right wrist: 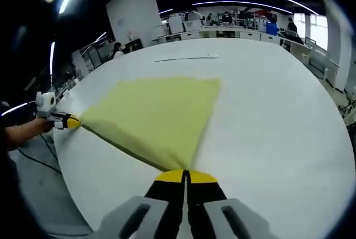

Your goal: Fold the garment on the visible template until the final outline fits inside the template.

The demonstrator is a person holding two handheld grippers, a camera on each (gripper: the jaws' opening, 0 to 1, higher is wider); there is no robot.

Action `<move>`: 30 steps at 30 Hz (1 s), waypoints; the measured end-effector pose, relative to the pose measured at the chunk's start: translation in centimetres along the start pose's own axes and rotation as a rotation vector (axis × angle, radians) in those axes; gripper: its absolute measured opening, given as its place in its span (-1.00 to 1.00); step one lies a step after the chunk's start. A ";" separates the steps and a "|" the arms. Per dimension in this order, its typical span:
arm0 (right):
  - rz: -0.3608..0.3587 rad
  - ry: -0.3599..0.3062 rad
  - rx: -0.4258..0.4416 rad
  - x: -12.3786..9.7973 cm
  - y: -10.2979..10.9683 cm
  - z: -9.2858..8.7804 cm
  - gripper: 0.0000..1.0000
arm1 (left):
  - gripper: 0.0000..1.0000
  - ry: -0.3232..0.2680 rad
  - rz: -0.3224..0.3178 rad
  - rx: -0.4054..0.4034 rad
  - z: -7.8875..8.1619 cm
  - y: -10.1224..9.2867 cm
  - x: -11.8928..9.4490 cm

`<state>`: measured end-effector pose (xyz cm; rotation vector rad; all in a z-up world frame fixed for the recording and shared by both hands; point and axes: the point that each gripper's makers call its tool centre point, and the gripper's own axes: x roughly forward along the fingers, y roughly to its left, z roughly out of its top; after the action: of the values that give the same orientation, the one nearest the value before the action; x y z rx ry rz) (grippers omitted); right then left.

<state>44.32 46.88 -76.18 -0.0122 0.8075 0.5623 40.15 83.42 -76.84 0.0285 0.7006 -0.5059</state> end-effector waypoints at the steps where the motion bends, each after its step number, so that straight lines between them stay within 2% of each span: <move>1: 0.000 -0.003 0.005 0.0 -0.1 0.1 -1.00 | -1.00 0.001 0.002 0.000 0.0 0.0 0.0; 4: -0.013 -0.014 0.011 0.0 -0.1 0.4 -1.00 | -1.00 0.008 0.010 -0.026 -0.1 0.1 -0.1; 6: -0.012 -0.019 0.005 0.0 0.1 0.5 -0.93 | -0.86 -0.024 0.004 -0.061 0.5 0.1 -0.2; 9: -0.002 -0.036 0.023 -0.3 0.9 1.2 -0.56 | -0.49 -0.053 0.012 -0.094 1.3 0.0 -0.6; 13: 0.012 -0.065 -0.007 -0.7 2.1 2.4 -0.05 | -0.11 -0.109 0.010 -0.101 3.1 -0.6 -1.4; 14: 0.016 -0.068 -0.016 -0.9 2.4 2.6 0.02 | 0.00 -0.123 -0.004 -0.131 3.8 -1.0 -1.7; 17: 0.047 -0.085 -0.068 -1.6 4.1 3.8 0.24 | 0.33 -0.154 -0.004 -0.146 5.3 -1.8 -2.5; 21: 0.087 -0.131 -0.085 -2.8 6.2 5.2 0.50 | 0.50 -0.174 -0.012 -0.136 6.5 -2.9 -3.3; 27: 0.102 -0.169 -0.100 -4.6 8.4 6.4 0.81 | 0.72 -0.166 0.004 -0.116 6.6 -3.9 -4.7; 30: 0.087 -0.193 -0.113 -5.1 9.1 6.9 0.91 | 0.81 -0.113 0.029 -0.106 5.5 -3.9 -5.0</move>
<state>41.81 53.79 -65.98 -0.0261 0.5902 0.6799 38.49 81.06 -68.96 -0.0884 0.6148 -0.4390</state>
